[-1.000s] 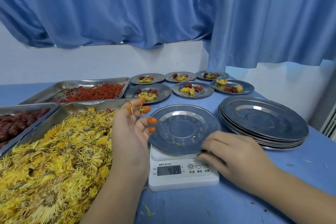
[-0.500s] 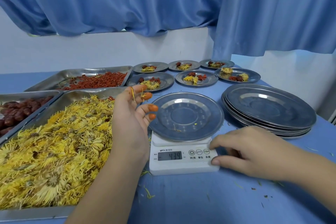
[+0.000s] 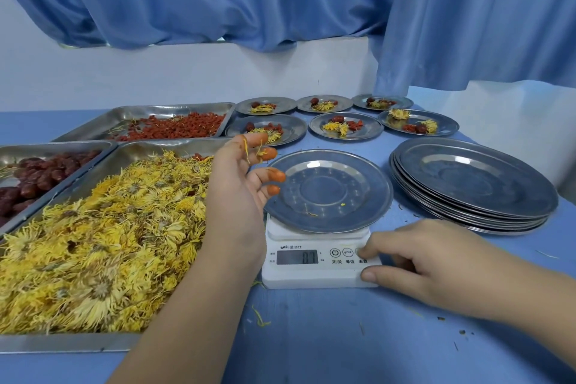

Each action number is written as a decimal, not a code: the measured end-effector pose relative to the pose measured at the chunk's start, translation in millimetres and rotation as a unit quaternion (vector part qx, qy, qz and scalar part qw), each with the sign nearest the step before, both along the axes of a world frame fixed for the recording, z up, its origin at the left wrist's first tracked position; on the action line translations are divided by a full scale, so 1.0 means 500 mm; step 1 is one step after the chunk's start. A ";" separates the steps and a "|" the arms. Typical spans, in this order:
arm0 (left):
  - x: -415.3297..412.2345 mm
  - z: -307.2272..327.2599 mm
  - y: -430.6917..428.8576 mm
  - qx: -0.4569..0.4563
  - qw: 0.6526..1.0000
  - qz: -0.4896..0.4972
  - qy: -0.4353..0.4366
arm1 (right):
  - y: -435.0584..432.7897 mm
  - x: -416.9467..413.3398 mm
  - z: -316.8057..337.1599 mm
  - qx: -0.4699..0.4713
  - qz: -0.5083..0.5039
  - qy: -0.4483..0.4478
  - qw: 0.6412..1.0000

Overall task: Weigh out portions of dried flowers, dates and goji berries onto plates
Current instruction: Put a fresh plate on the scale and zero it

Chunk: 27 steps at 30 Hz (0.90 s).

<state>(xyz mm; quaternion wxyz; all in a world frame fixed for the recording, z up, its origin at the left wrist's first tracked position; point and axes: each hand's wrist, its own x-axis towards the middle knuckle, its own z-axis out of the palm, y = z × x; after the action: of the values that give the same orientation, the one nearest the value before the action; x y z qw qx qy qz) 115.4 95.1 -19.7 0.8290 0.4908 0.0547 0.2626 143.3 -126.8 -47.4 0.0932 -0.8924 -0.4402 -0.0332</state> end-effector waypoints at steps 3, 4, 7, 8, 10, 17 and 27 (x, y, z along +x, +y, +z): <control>0.000 -0.005 -0.001 0.011 1.000 -0.001 0.002 | 0.002 -0.003 -0.005 0.006 -0.011 0.000 1.000; 0.001 -0.006 0.000 0.013 1.000 -0.001 0.003 | 0.001 -0.003 -0.006 0.007 -0.014 0.001 1.000; 0.006 -0.004 -0.001 0.029 1.000 0.002 0.006 | -0.001 -0.001 -0.011 0.005 -0.008 -0.003 1.000; 0.008 -0.003 -0.002 0.038 0.999 0.003 0.011 | -0.001 -0.002 -0.011 0.003 -0.003 -0.007 1.000; 0.010 -0.003 -0.004 0.073 0.997 0.016 0.028 | 0.002 -0.002 -0.010 0.005 0.005 -0.017 1.000; -0.005 -0.004 -0.018 0.114 0.991 0.021 0.073 | 0.002 0.007 -0.001 0.119 -0.031 -0.105 0.987; -0.016 -0.001 -0.001 0.142 0.986 0.040 0.078 | 0.005 -0.008 0.005 0.092 0.061 -0.062 0.992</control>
<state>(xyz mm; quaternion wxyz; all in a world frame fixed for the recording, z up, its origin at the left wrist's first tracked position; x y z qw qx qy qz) 107.6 94.6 -20.3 0.7331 0.6194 0.1008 0.2620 139.1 -124.1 -44.8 0.1498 -0.8476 -0.4940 -0.1228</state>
